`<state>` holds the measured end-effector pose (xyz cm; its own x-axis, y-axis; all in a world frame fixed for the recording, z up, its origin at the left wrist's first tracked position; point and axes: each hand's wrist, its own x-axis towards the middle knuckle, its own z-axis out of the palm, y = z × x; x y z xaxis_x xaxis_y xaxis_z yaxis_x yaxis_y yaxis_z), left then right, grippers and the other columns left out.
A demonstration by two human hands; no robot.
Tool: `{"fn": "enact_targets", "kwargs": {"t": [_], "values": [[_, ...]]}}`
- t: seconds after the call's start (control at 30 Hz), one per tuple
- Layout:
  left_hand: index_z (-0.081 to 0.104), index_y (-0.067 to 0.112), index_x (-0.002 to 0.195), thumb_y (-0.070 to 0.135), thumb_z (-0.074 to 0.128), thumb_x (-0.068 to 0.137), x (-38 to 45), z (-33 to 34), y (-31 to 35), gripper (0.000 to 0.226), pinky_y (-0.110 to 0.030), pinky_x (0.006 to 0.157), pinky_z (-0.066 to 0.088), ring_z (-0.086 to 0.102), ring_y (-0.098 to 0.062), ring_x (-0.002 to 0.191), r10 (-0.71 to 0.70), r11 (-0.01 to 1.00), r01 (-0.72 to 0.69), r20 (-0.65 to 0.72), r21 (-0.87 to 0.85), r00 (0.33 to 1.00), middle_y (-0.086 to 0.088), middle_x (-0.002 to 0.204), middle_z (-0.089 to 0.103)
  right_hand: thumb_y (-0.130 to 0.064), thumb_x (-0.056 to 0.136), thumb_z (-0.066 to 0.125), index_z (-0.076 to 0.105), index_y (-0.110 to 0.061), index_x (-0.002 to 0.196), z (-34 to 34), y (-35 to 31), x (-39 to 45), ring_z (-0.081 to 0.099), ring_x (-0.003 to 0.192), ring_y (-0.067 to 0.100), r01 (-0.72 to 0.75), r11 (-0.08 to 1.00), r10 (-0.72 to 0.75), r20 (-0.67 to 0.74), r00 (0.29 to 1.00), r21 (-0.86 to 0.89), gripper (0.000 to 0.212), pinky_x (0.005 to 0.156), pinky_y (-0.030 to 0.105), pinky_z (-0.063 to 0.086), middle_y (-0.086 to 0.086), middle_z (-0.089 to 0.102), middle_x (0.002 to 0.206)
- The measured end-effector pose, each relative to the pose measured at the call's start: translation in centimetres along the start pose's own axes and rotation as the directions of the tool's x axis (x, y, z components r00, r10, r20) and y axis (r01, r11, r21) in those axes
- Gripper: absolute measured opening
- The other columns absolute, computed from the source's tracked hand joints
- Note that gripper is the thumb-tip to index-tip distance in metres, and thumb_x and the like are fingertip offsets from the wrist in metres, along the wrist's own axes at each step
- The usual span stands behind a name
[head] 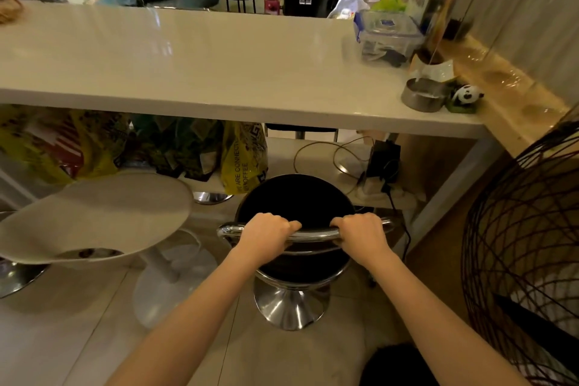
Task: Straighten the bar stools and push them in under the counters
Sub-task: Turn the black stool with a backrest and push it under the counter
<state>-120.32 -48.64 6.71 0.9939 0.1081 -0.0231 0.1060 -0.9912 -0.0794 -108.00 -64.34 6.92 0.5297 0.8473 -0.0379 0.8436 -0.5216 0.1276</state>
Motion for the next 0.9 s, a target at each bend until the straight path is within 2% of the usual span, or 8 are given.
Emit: {"fn": "enact_targets", "kwargs": {"t": [0.1, 0.23, 0.43, 0.6, 0.7, 0.8, 0.9], "values": [[0.045, 0.025, 0.133, 0.028, 0.051, 0.092, 0.0, 0.0, -0.4, 0.042, -0.036, 0.075, 0.05, 0.064, -0.024, 0.094, -0.003, 1.0, 0.003, 0.014, -0.004, 1.0, -0.002, 0.105, 0.068, -0.029, 0.09, 0.056, 0.057, -0.026, 0.116, -0.1, -0.5, 0.0, 0.064, 0.092, 0.022, 0.002, 1.0, -0.002, -0.006, 1.0, 0.015, 0.027, 0.066, 0.03, 0.034, -0.001, 0.069, 0.096], [0.044, 0.027, 0.135, 0.031, 0.05, 0.093, -0.1, 0.0, -1.1, 0.043, -0.034, 0.076, 0.049, 0.063, -0.023, 0.098, -0.001, 1.0, 0.001, 0.007, -0.001, 1.0, -0.001, 0.11, 0.067, -0.025, 0.091, 0.056, 0.057, -0.025, 0.117, 0.0, -1.3, 0.0, 0.063, 0.094, 0.023, -0.024, 0.999, 0.025, -0.027, 0.999, 0.025, 0.027, 0.068, 0.03, 0.034, 0.0, 0.069, 0.097], [0.045, 0.027, 0.134, 0.024, 0.051, 0.091, -0.7, 0.2, -2.2, 0.043, -0.032, 0.079, 0.049, 0.063, -0.02, 0.099, -0.01, 0.998, 0.01, -0.002, -0.056, 1.0, 0.0, 0.112, 0.067, -0.02, 0.091, 0.057, 0.058, -0.024, 0.115, 0.2, -3.1, 0.1, 0.064, 0.091, 0.022, -0.09, 0.996, 0.09, -0.025, 0.996, 0.031, 0.025, 0.068, 0.03, 0.035, -0.001, 0.069, 0.093], [0.045, 0.03, 0.132, 0.024, 0.051, 0.09, -0.7, 0.4, -3.0, 0.043, -0.033, 0.076, 0.048, 0.062, -0.02, 0.1, 0.004, 1.0, -0.004, 0.013, -0.008, 1.0, 0.002, 0.115, 0.066, -0.018, 0.09, 0.056, 0.058, -0.022, 0.112, -0.5, -3.6, 0.0, 0.064, 0.09, 0.023, -0.097, 0.995, 0.098, -0.015, 0.995, 0.03, 0.022, 0.069, 0.03, 0.037, 0.001, 0.069, 0.091], [0.044, 0.029, 0.134, 0.018, 0.05, 0.088, -0.8, 0.3, -2.9, 0.048, -0.036, 0.08, 0.048, 0.06, -0.024, 0.106, 0.003, 1.0, -0.003, 0.028, -0.002, 1.0, -0.001, 0.12, 0.064, -0.022, 0.091, 0.056, 0.058, -0.022, 0.112, -0.8, -3.7, -0.2, 0.064, 0.088, 0.023, -0.095, 0.995, 0.095, 0.002, 0.995, 0.016, 0.021, 0.066, 0.029, 0.034, 0.001, 0.069, 0.091], [0.043, 0.028, 0.135, 0.02, 0.05, 0.09, -0.8, 0.2, -2.8, 0.046, -0.036, 0.082, 0.047, 0.06, -0.024, 0.107, 0.015, 1.0, -0.015, 0.02, 0.009, 1.0, -0.002, 0.119, 0.064, -0.026, 0.09, 0.058, 0.058, -0.021, 0.109, -1.0, -3.7, -0.2, 0.063, 0.088, 0.023, -0.11, 0.994, 0.11, -0.001, 0.994, 0.006, 0.02, 0.066, 0.029, 0.033, 0.001, 0.068, 0.092], [0.044, 0.026, 0.134, 0.022, 0.052, 0.09, -0.8, -0.1, -2.8, 0.045, -0.039, 0.085, 0.048, 0.059, -0.026, 0.107, 0.015, 1.0, -0.015, 0.03, 0.015, 0.999, -0.004, 0.118, 0.064, -0.029, 0.089, 0.06, 0.055, -0.02, 0.115, -0.9, -3.8, 0.0, 0.061, 0.096, 0.023, -0.122, 0.992, 0.122, 0.011, 0.992, -0.012, 0.028, 0.074, 0.032, 0.038, 0.002, 0.067, 0.099]]}}
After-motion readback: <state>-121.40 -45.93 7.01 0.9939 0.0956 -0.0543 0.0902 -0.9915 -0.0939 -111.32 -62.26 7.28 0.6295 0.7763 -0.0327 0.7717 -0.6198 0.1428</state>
